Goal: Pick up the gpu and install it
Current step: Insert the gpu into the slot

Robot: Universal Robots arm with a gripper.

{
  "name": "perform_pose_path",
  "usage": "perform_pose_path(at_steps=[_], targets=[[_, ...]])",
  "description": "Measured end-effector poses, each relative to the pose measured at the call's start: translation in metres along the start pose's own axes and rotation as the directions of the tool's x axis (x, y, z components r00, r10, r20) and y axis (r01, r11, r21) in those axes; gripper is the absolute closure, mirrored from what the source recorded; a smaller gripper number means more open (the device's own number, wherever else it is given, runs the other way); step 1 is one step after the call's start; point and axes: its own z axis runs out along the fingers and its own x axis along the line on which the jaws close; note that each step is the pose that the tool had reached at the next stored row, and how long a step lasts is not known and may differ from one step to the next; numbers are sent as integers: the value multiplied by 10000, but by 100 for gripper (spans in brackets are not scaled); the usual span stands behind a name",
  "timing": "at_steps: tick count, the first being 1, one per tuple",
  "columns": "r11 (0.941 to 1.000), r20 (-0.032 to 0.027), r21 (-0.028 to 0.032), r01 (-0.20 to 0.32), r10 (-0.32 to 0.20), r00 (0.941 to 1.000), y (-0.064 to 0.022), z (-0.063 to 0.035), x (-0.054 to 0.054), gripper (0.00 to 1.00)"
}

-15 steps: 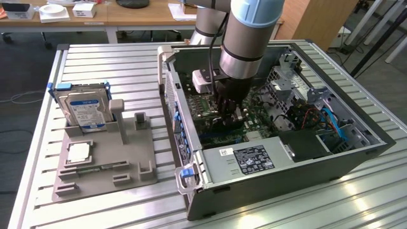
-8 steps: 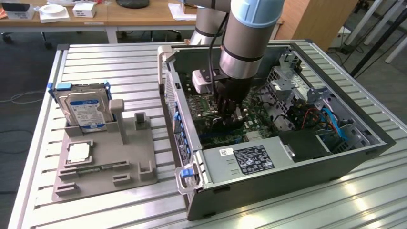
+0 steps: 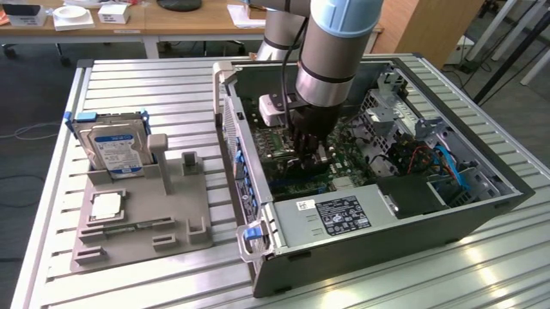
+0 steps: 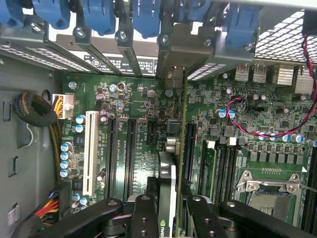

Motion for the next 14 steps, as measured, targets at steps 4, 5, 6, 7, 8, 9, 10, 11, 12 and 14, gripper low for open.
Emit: perform_pose_path(at_steps=[4,5,6,7,8,9,10,11,12,14], targets=[[10000,1,2,-2,2,10000,2,0,6,73],[10000,1,2,-2,2,10000,2,0,6,73],[10000,0,2,-1,1,10000,1,0,6,73],[10000,0,2,-1,1,10000,1,0,7,73],[10000,0,2,-1,1,10000,2,0,7,73],[10000,0,2,-1,1,10000,2,0,7,73],[10000,0,2,-1,1,10000,2,0,7,73],[10000,-1,2,-1,1,10000,2,0,7,73],[10000,0,2,0,0,10000,2,0,8,73],[10000,0,2,1,-1,10000,3,0,8,73]])
